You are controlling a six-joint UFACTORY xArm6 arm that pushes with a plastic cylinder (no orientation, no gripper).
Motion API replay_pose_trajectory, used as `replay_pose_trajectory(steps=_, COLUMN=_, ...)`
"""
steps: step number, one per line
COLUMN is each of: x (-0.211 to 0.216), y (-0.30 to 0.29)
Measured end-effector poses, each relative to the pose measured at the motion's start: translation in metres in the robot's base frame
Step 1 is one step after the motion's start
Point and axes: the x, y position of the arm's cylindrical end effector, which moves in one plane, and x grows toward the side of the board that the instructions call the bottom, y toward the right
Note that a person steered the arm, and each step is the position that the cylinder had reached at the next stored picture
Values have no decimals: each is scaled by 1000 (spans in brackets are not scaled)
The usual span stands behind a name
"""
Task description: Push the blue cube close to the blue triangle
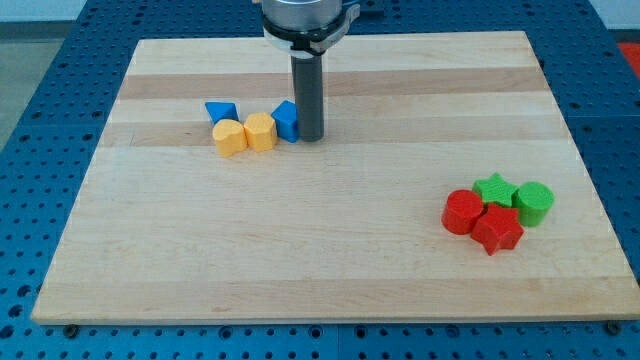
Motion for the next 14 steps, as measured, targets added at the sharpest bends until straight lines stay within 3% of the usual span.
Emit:
replay_pose_trajectory(steps=2, x=0, y=-17)
replay_pose_trajectory(steps=4, x=4, y=18)
replay_pose_trajectory(steps=7, x=-12, y=13)
replay_pose_trajectory(steps=14, x=-14, y=-44)
